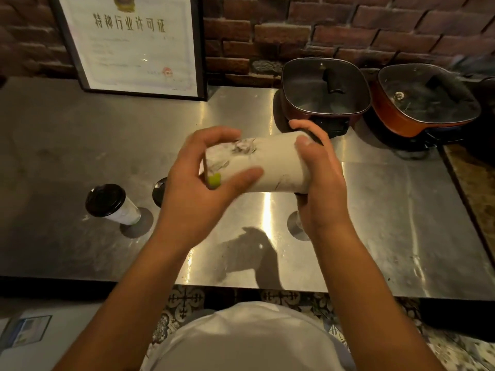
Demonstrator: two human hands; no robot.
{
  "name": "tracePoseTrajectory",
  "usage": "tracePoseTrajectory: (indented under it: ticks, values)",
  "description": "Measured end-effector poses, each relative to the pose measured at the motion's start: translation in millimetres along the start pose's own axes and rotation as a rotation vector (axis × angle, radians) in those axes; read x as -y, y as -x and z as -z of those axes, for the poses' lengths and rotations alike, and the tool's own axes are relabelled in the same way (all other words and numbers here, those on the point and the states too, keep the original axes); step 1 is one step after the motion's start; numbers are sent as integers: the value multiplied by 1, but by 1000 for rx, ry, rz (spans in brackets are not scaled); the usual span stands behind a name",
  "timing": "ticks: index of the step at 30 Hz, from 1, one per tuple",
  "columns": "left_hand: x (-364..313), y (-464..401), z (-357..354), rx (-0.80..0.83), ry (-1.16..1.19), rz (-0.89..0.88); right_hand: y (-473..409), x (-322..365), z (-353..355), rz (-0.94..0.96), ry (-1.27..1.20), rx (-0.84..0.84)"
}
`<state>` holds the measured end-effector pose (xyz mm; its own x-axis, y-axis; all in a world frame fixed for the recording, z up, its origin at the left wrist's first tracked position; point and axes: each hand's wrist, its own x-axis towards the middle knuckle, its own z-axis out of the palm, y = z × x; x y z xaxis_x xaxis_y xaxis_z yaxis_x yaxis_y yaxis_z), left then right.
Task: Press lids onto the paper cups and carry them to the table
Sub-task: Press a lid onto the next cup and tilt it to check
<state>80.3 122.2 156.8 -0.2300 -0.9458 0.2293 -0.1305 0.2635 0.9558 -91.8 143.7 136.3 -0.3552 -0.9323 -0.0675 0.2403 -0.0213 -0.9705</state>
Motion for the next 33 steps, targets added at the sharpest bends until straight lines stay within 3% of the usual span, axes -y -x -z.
tracePoseTrajectory:
  ticks: [2, 5, 9, 12, 16, 18, 23, 27, 29, 33]
  values:
    - [8, 2, -5, 33, -238, -274, -5, 9, 1, -224, -117, -25]
    - [13, -2, -16, -60, -244, -221, -8, 14, 1, -341, -130, -31]
    - [4, -6, -23, -199, 66, 29, 1, 4, 1, 50, -44, -91]
    - [0, -9, -20, -198, 203, 203, 7, -5, 1, 327, 9, -54]
    - [0, -11, -18, -140, 297, 378, 6, -13, 6, 469, 118, 7]
    - [1, -7, -21, -157, 158, 276, 2, -11, 9, 385, 100, 16]
    - [12, -2, -21, -84, -192, -308, -15, 11, 6, -334, -67, 97]
    - [27, -4, -18, -211, -188, -401, -21, 13, -4, -324, -20, 120]
    - [32, -4, -19, -318, -48, -283, -21, 7, -12, -196, 45, 80]
    - [30, -15, -9, -437, 352, 200, -17, -6, -25, 78, 214, 96]
